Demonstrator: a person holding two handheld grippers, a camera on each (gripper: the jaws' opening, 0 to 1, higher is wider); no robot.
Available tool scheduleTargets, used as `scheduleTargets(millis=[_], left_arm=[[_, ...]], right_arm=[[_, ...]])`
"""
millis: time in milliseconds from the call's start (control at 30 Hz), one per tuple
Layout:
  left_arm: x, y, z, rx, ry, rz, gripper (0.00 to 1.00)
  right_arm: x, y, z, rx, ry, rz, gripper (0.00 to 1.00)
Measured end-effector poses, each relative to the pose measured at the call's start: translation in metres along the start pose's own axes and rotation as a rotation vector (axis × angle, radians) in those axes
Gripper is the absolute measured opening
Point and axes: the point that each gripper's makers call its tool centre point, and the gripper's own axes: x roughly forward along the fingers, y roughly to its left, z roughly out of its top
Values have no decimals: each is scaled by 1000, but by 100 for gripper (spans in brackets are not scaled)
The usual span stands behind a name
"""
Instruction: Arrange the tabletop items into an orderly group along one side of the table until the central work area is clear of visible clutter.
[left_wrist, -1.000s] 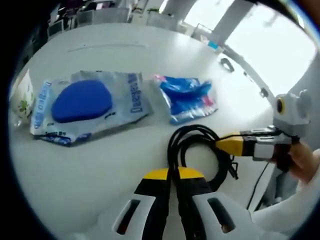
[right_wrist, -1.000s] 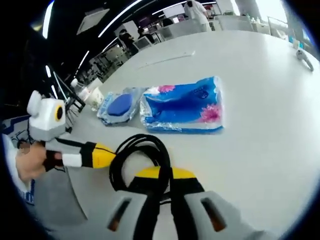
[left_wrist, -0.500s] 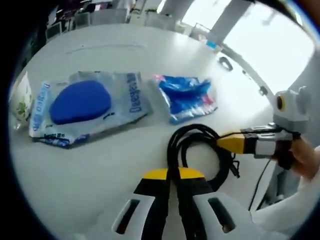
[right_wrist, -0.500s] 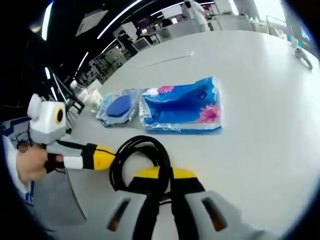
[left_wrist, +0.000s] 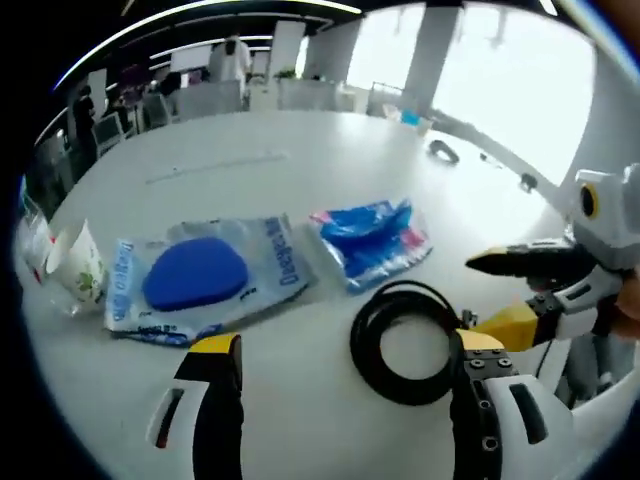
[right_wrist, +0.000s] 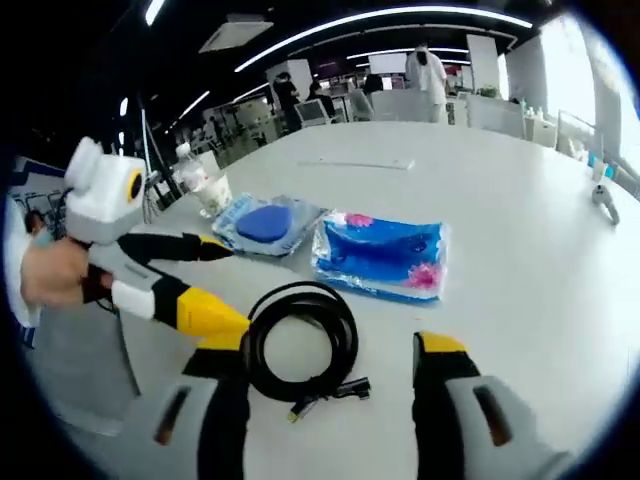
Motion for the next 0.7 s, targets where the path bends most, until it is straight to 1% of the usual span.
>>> scheduleTargets(millis=[33,67,100,133,167,233,300,400,500,567,700], left_arm=[[-4,-1,-3,0,6,-1,85],[-7,1,-5,-3,18,8,89],[-13,5,-11,-14,47,35,93],[-15,7,-12,-18,52,37,97],[-21,7,-14,-20,48,21,94],[-27,8,-15,-33,37,0,93],[-33,10,-16,-30,40,0,94],[-44,12,-13,-10,20,-8,93],[-56,13,-11,-6,0,-28,92],[-63,18,-11,0,-12,-31,92],[-84,27,-16,-1,-26,-42,89]], right_arm=[[-2,1,-1,4,2,-4,66],[-4,3,-2,11,4,-8,67],[-5,3,-3,18,6,-15,67],[-6,4,-3,20,6,-22,68],[-8,6,-1,14,-3,-33,69],[-13,10,2,15,-19,-47,70],[-18,14,4,24,-30,-58,71],[-28,22,6,22,-45,-75,73],[-35,28,3,28,-49,-86,74],[-42,32,1,27,-57,-104,74],[-52,44,-3,22,-67,-124,74]])
